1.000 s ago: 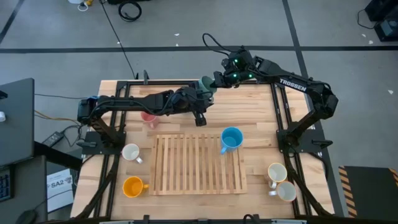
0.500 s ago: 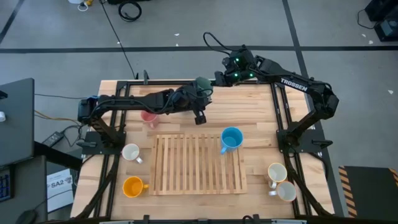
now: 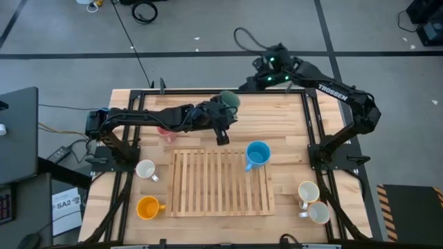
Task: Place coffee mugs
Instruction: Put the green mug on the shelf
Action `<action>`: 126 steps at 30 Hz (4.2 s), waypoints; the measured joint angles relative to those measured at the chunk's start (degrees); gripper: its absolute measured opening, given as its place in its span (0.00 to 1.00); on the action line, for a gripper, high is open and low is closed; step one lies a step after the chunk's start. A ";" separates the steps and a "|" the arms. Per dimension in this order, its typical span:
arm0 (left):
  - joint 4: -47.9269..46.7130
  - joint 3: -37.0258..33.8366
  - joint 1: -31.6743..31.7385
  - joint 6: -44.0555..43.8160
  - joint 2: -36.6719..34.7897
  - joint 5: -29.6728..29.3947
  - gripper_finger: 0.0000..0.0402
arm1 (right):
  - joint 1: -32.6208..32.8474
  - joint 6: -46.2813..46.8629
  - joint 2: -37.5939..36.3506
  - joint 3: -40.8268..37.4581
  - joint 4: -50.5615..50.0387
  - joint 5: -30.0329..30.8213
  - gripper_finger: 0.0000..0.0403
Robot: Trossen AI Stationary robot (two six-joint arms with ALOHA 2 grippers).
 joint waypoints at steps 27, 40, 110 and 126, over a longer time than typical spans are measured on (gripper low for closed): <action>2.05 -4.52 -19.04 2.07 -15.22 10.92 0.07 | -5.58 -15.82 -7.56 -0.04 -8.62 -0.45 0.22; 43.31 -34.94 -18.15 10.69 -26.03 35.14 0.07 | -2.89 -15.71 -7.56 -0.07 -8.57 -0.12 0.22; 66.21 -37.92 -6.06 -1.99 -0.94 50.18 0.41 | 8.75 -14.31 -7.52 -0.07 -4.71 0.17 0.22; 66.41 -37.97 -4.54 -8.94 -0.96 50.22 0.46 | 8.75 -14.30 -7.52 -0.07 -4.73 -0.01 0.22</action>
